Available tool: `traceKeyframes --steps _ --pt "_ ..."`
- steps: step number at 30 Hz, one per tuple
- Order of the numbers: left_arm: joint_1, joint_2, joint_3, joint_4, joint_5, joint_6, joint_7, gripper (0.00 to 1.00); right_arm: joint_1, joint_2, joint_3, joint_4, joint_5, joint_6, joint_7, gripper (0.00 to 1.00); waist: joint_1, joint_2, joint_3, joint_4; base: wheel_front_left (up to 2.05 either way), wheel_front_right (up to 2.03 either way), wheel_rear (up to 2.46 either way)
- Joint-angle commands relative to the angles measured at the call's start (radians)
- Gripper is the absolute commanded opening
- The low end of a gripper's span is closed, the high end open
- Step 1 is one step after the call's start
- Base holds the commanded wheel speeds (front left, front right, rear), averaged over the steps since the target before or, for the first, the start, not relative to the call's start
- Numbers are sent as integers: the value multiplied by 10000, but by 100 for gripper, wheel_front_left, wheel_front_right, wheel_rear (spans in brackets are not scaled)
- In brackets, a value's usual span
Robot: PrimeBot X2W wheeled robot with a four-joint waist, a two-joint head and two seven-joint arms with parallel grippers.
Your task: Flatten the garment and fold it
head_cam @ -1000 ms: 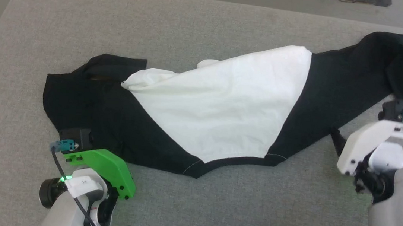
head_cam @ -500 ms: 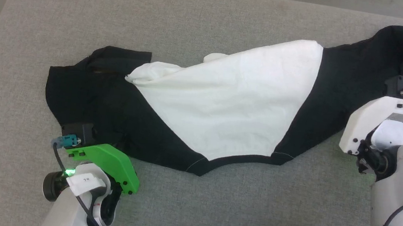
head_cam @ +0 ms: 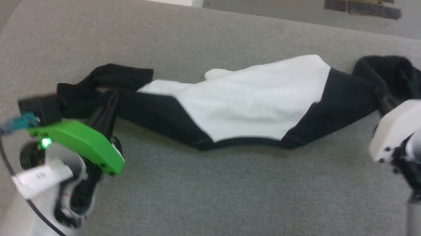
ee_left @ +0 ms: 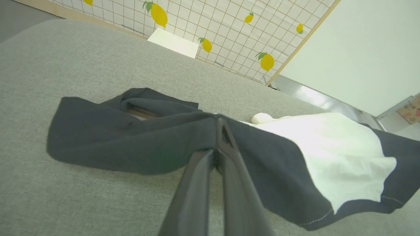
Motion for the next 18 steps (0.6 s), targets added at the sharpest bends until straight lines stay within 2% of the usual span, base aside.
traceKeyframes --steps 1,5,8,10,13,18 --pt "-371 209 53 -387 -245 -167 311 0 -51 -301 117 -520 121 -13 275 0 0 0 -146 -254 0 0 0" --pt "-1444 446 289 -1122 -1027 -311 1246 0 -829 -1072 504 -1536 309 -13 1060 0 0 0 80 -514 0 0 0" --pt "-2756 658 632 -1206 -1333 -105 1733 0 -1965 -1584 716 -1681 330 -13 1493 0 0 0 520 -765 0 0 0" --pt "-3699 784 724 -1017 -1317 59 1954 0 -2853 -1829 802 -1489 280 -13 1505 0 0 0 805 -880 0 0 0" --pt "-5119 1136 624 -507 -735 242 2045 0 -4091 -2224 1147 -960 63 -13 1455 0 0 0 1280 -1018 0 0 0" --pt "-7484 1257 604 558 -177 624 1901 0 -6356 -2616 1827 235 -390 -13 1067 0 0 0 2228 -1335 0 0 0"
